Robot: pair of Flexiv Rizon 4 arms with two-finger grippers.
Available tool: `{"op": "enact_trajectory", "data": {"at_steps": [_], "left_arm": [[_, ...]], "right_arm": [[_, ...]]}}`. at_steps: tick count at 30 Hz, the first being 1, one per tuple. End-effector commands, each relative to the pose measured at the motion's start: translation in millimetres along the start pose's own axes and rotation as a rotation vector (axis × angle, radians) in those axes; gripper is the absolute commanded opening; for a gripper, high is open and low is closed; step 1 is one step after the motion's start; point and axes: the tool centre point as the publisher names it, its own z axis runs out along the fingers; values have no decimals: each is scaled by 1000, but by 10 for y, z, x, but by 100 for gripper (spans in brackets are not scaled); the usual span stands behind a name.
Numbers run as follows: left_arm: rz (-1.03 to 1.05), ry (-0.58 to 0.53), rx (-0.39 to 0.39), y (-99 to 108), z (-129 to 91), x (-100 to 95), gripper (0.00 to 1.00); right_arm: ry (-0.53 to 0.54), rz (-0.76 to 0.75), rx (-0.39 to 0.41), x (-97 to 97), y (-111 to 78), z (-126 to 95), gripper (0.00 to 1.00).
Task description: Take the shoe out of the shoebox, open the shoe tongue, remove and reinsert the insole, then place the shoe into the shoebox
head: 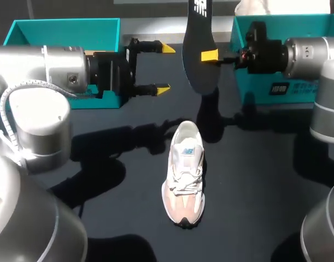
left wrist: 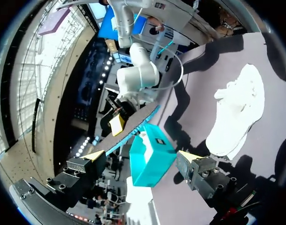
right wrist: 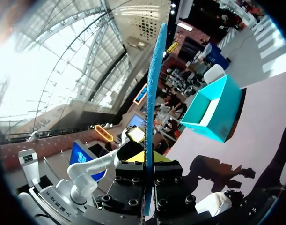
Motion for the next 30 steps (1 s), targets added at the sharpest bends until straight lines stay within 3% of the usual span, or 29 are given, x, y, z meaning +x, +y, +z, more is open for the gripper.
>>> {"op": "enact_trajectory", "data": {"at_steps": [1,11,12,30], "left_arm": [[-100,84,-33,-69,-168,127,100],[-354,146,-162,-11,-213,490,100],[-354,146,-162,-11,-213,490,100],[-354,146,-162,-11,-213,490,100]], "right_arm": [[-14,-35,9,38,-1,-67,0],[-25,-114,50,10,-60,-147,0],[-41,-145,14,-4,-62,-165,0],[-41,-145,14,-4,-62,-165,0]]}}
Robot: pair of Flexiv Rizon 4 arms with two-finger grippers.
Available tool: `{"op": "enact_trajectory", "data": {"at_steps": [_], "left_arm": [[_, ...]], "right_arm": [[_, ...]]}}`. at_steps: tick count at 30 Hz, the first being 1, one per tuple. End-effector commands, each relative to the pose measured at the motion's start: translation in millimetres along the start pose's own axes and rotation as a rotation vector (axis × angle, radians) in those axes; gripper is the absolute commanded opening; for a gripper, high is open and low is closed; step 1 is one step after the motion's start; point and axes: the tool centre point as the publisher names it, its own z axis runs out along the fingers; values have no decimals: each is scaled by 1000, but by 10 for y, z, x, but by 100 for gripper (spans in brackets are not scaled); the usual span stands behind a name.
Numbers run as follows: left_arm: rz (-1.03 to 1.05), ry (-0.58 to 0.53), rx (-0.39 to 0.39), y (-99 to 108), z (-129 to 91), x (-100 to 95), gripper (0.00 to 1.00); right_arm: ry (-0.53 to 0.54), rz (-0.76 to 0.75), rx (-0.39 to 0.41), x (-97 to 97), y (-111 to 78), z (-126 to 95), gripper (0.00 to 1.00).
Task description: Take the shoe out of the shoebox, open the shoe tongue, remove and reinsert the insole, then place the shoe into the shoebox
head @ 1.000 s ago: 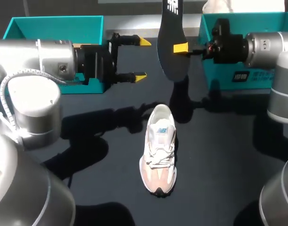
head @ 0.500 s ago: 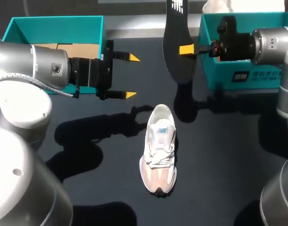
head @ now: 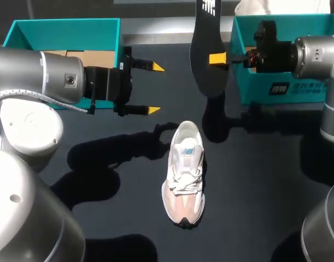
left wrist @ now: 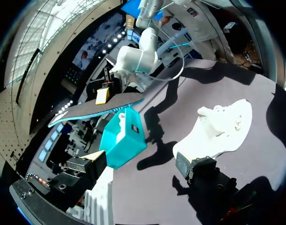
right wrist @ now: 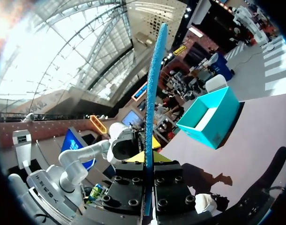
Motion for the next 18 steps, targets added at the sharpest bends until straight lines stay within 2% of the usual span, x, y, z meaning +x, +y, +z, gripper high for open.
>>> {"op": "enact_trajectory", "data": {"at_steps": [1,13,15,18], "left_arm": [[1,1,-1,0,-3,9,100],[1,1,-1,0,-3,9,100],[1,1,-1,0,-3,9,100],[-30,2,7,14,36,64,100]], "right_arm": [[-2,0,-1,6,-8,7,0],[-2,0,-1,6,-8,7,0],[9,-14,-15,-98,-36,35,0],[45,-14,-78,-221,-89,123,0]]}}
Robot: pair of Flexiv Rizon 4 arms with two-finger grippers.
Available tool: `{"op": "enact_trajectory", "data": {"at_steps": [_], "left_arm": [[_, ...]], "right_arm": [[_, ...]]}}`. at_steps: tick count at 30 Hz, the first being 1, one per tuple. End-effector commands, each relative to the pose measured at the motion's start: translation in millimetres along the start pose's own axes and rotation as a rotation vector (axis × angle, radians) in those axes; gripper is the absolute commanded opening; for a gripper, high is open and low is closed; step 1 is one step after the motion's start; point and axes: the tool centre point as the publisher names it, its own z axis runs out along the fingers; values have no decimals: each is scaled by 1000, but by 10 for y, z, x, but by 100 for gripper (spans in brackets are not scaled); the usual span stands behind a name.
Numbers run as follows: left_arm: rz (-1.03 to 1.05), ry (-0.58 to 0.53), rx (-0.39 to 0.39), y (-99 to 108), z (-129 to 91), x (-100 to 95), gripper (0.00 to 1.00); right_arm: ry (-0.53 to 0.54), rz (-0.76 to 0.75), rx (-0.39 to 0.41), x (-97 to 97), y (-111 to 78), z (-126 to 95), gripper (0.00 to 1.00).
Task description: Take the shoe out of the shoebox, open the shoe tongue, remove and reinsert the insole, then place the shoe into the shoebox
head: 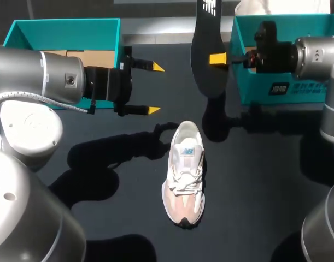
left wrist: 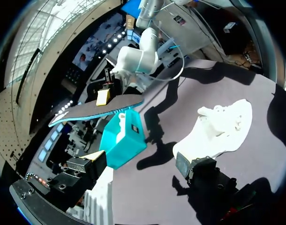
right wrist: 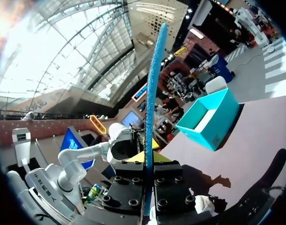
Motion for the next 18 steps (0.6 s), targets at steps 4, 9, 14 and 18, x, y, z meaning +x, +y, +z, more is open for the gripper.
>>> {"op": "enact_trajectory", "data": {"at_steps": [4,9,14,18], "left_arm": [[-99,30,-20,1,71,159,100],[-165,62,-30,1,114,242,100],[-185,64,-35,-16,112,249,100],[-202,73,-43,-31,124,260,100]], "right_arm": [[83,-39,-86,-269,-174,214,0],[102,-34,-82,-373,-276,277,0],[99,-43,-73,-376,-283,264,0],[89,-52,-64,-401,-272,195,0]]}}
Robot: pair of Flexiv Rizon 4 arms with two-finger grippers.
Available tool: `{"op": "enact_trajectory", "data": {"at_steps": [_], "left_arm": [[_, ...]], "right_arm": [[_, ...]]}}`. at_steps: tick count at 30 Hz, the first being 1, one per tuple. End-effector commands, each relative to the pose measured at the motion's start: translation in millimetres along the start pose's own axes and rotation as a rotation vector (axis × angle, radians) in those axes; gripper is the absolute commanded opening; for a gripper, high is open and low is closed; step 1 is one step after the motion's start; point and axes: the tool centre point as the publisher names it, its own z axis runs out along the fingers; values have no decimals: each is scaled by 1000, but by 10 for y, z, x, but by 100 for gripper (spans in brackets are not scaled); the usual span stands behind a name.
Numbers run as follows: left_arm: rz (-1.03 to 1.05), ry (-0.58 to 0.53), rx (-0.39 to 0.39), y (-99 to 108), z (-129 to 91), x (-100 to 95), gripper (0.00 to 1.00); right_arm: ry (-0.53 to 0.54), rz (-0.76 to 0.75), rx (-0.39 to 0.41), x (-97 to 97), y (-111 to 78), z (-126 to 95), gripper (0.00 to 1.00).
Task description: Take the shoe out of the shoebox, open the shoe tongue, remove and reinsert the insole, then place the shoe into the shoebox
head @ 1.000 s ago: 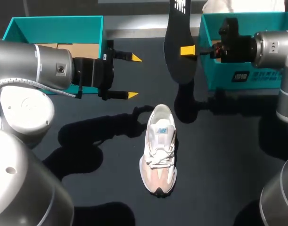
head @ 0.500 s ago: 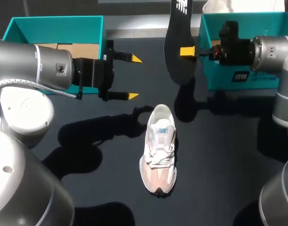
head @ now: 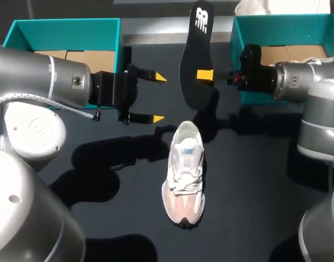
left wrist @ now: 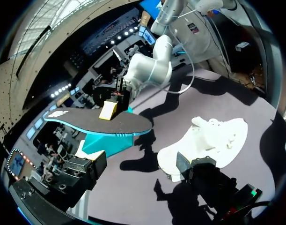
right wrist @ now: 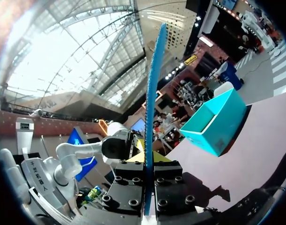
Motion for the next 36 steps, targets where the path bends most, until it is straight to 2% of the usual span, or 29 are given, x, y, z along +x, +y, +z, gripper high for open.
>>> {"op": "enact_trajectory", "data": {"at_steps": [1,24,29,31,32,36], "left_arm": [[0,6,-13,-44,25,3,100],[-32,15,-13,-51,62,29,100],[13,68,-61,-13,79,67,100],[23,90,-71,14,89,100,100],[22,93,-88,27,90,118,100],[33,103,-107,55,108,156,100]], "right_arm": [[-5,-5,9,-8,36,-75,0],[-4,4,22,34,22,-117,0],[-3,-99,-30,22,-57,-80,0],[-7,-105,-47,22,-78,-67,0],[-2,-114,-32,22,-99,-60,0],[0,-138,-81,35,-133,-49,0]]}}
